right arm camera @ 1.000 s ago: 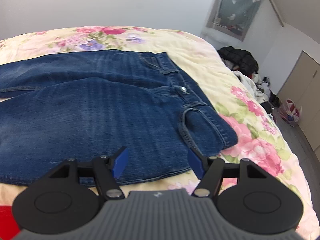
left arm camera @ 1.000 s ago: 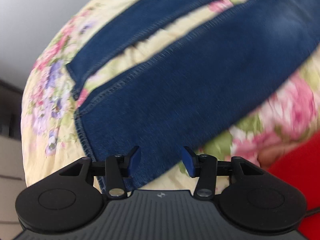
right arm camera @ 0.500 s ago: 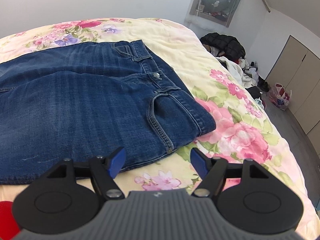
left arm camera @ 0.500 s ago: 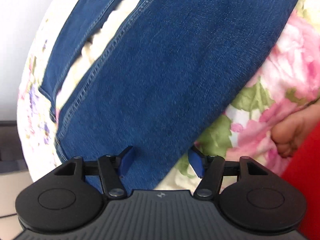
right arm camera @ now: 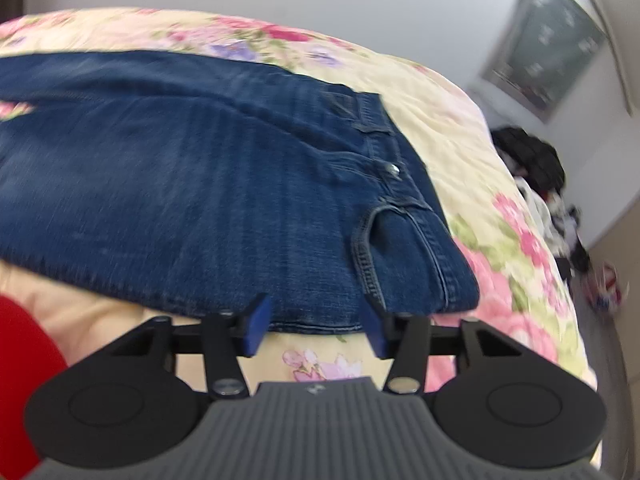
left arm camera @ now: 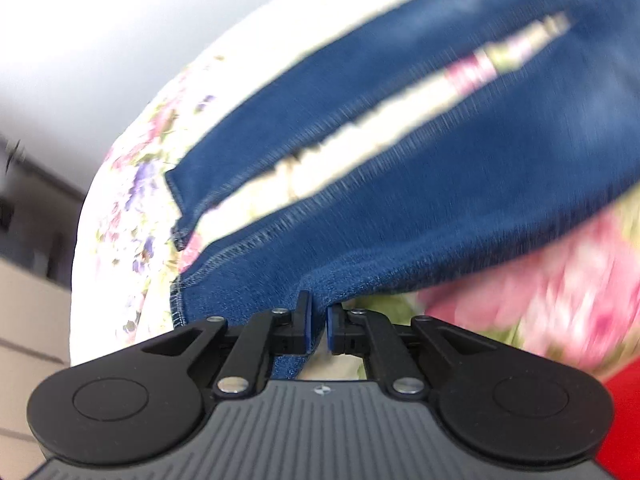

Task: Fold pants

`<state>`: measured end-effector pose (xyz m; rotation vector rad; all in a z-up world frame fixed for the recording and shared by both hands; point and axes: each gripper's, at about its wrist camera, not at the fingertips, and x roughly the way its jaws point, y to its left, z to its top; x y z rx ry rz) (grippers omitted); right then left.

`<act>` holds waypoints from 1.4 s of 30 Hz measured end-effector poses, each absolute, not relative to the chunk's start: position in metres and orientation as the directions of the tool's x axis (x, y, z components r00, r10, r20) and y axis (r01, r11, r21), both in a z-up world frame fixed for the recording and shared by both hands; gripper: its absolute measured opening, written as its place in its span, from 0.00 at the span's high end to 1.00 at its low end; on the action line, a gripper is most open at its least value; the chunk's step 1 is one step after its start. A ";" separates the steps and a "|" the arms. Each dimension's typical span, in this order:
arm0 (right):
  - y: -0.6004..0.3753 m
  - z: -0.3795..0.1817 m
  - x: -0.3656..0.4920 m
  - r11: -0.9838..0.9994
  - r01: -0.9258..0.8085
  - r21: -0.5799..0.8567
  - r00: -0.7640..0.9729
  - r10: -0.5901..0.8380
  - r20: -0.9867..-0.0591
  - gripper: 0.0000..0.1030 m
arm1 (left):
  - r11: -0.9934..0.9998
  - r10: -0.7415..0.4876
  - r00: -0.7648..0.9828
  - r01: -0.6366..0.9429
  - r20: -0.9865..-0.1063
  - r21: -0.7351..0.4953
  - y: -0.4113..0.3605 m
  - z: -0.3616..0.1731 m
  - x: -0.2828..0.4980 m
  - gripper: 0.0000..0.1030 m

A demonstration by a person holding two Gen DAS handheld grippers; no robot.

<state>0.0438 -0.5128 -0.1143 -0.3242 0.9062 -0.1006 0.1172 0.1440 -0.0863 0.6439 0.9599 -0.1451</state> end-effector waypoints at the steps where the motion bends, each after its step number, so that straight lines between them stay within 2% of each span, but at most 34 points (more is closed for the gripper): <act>1: -0.512 -0.116 0.043 0.934 -0.090 -0.345 0.621 -0.218 -0.753 0.60 | 0.821 0.155 0.586 0.371 -0.795 0.434 0.144 -0.080 0.119 0.94; 11: -0.520 -0.156 0.047 0.864 -0.253 -0.435 0.575 -0.228 -0.786 0.64 | 0.849 0.186 0.594 0.304 -0.783 0.433 0.137 -0.071 0.123 0.94; 18: -0.514 -0.174 0.036 0.779 -0.310 -0.545 0.651 -0.243 -0.719 0.55 | 0.856 0.215 0.576 0.278 -0.789 0.437 0.141 -0.082 0.121 0.94; 22: -0.502 -0.183 0.028 0.633 -0.389 -0.669 0.708 -0.259 -0.657 0.51 | 0.857 0.235 0.572 0.260 -0.786 0.445 0.140 -0.084 0.121 0.94; 25: -0.500 -0.193 0.019 0.531 -0.439 -0.725 0.734 -0.252 -0.630 0.54 | 0.864 0.241 0.575 0.239 -0.782 0.442 0.140 -0.082 0.121 0.94; 30: -0.504 -0.206 0.010 0.409 -0.456 -0.791 0.769 -0.266 -0.581 0.69 | 0.880 0.239 0.577 0.211 -0.781 0.425 0.142 -0.079 0.119 0.94; 36: -0.517 -0.213 0.012 0.361 -0.428 -0.829 0.776 -0.322 -0.542 0.70 | 0.883 0.241 0.575 0.203 -0.782 0.422 0.142 -0.079 0.120 0.94; 39: -0.516 -0.213 0.012 0.321 -0.433 -0.842 0.785 -0.324 -0.528 0.79 | 0.890 0.238 0.583 0.190 -0.777 0.415 0.143 -0.078 0.119 0.93; 42: -0.517 -0.210 0.003 0.270 -0.412 -0.870 0.815 -0.317 -0.485 0.82 | 0.903 0.229 0.597 0.165 -0.769 0.397 0.145 -0.074 0.118 0.93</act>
